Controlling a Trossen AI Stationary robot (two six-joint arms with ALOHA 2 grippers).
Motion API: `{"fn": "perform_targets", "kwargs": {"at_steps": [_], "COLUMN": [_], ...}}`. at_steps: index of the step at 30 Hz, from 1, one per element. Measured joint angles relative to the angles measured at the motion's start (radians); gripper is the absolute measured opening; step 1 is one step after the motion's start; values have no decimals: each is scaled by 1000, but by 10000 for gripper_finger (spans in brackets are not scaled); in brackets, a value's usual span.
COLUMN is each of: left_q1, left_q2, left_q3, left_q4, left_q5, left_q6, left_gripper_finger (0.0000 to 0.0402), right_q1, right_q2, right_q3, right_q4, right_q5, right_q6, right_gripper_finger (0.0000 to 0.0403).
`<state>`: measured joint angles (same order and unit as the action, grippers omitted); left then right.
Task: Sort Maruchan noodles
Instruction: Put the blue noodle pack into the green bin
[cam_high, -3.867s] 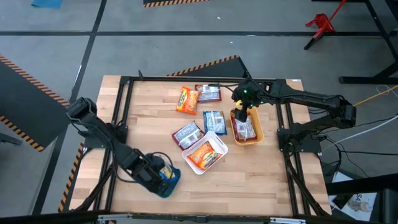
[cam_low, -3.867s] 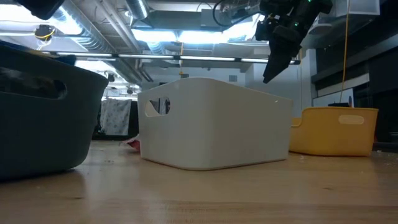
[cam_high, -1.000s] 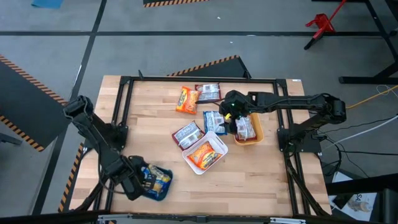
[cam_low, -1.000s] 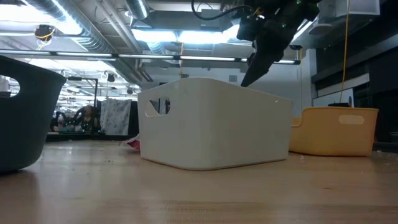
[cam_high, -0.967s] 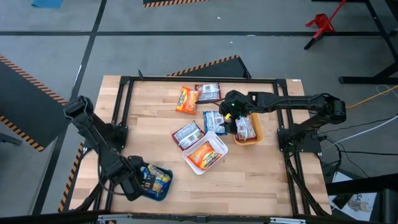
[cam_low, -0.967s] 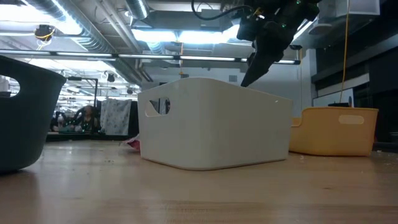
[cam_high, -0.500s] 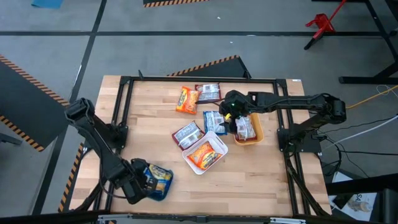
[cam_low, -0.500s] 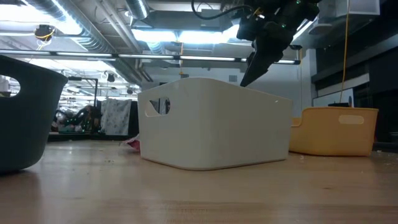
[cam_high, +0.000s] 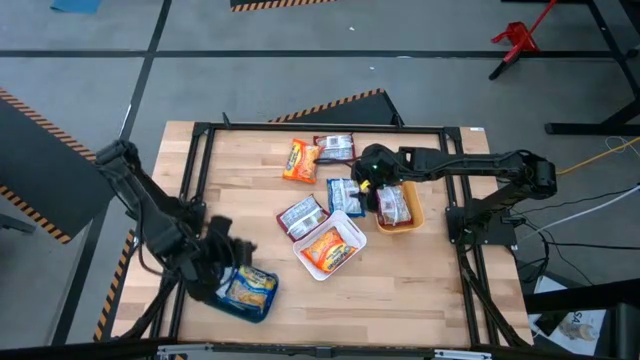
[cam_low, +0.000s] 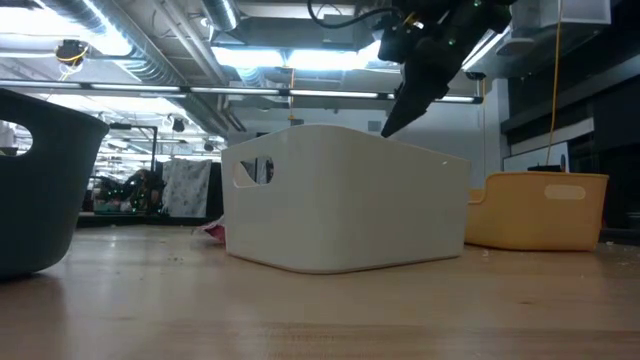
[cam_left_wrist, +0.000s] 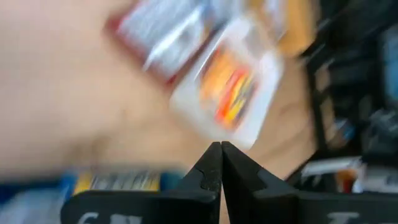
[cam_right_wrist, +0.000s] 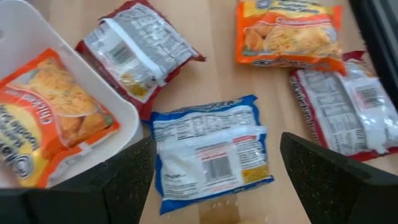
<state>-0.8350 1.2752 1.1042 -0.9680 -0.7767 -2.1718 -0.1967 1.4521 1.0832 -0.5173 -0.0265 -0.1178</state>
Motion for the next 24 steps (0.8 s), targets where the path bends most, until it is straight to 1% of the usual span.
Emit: {"fn": "perform_targets", "kwargs": {"at_steps": [3,5,6,8,11,15,17,21,24], "left_q1": [50,98,129,195,311,473,559,738,859], "left_q2": [-31,-52,-64,-94,-136,-164,-165,-151,-116], "left_q3": [0,0,0,0,0,0,0,1,1], "left_q4": [7,3,3,3,23,131,215,403,484], "left_q5": [-174,-259,-280,-274,-200,-117,-50,161,331], "left_q6": [86,154,194,298,489,863,1056,1424,1631], "left_gripper_finger": [0,0,0,0,1,22,39,80,110], "right_q1": [0,0,0,0,0,0,0,0,0], "right_q2": [0,0,0,0,0,0,0,0,0], "right_q3": [0,0,0,0,0,0,0,0,3], "right_q4": [0,0,0,-1,-1,-1,-3,-11,-19], "right_q5": [17,18,18,17,19,19,19,39,71], "right_q6": [0,1,5,8,13,41,62,98,118], "right_gripper_finger": [328,328,328,328,328,328,328,328,328]}}
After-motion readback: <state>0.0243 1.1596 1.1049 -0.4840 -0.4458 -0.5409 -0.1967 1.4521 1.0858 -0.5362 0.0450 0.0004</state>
